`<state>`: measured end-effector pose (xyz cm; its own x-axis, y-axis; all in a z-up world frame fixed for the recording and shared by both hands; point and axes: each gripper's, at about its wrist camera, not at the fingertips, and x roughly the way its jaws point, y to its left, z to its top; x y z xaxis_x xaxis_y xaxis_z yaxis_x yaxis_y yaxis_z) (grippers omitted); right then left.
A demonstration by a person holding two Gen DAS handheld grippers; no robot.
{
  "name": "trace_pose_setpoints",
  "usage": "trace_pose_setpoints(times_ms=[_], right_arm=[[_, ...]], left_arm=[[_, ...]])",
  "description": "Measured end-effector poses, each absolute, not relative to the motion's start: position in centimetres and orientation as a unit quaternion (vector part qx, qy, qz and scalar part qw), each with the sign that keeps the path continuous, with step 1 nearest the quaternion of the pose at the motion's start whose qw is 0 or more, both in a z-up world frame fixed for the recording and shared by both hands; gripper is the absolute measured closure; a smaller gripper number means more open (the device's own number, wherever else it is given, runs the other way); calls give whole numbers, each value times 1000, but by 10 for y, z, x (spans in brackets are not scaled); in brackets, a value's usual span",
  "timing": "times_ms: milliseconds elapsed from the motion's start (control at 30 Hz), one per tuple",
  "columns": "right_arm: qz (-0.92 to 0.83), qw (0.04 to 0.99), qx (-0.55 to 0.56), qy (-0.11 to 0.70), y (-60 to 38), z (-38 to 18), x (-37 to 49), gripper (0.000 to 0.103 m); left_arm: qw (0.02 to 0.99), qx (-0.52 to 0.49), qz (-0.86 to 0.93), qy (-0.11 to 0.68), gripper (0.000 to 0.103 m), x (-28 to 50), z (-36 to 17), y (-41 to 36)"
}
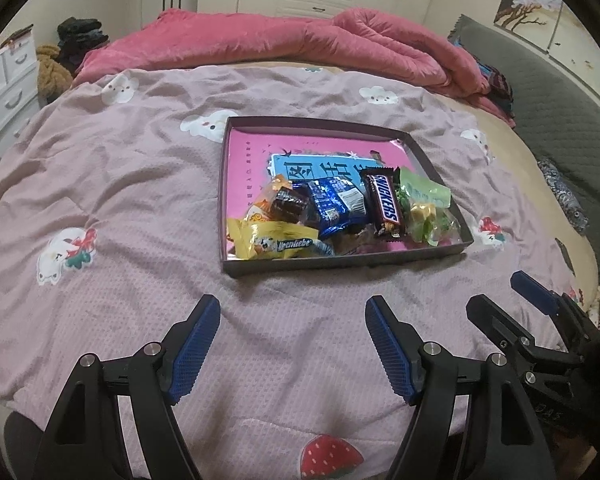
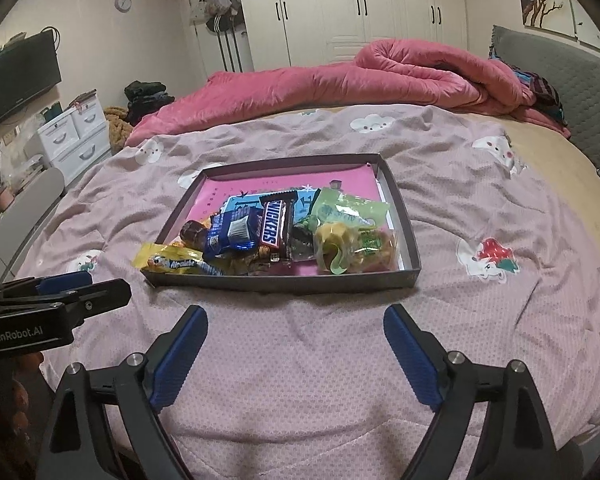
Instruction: Organize snacks
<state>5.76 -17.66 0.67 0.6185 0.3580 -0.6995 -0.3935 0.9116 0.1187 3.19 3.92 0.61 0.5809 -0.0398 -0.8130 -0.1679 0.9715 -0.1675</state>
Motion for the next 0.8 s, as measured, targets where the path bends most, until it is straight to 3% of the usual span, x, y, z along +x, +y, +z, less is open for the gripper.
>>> trace_pose_setpoints(times_ms=[800], right_arm=[[204,899,-20,387,-182,4,58,11]], left_arm=[[876,-103,37,469,26,21,0,28]])
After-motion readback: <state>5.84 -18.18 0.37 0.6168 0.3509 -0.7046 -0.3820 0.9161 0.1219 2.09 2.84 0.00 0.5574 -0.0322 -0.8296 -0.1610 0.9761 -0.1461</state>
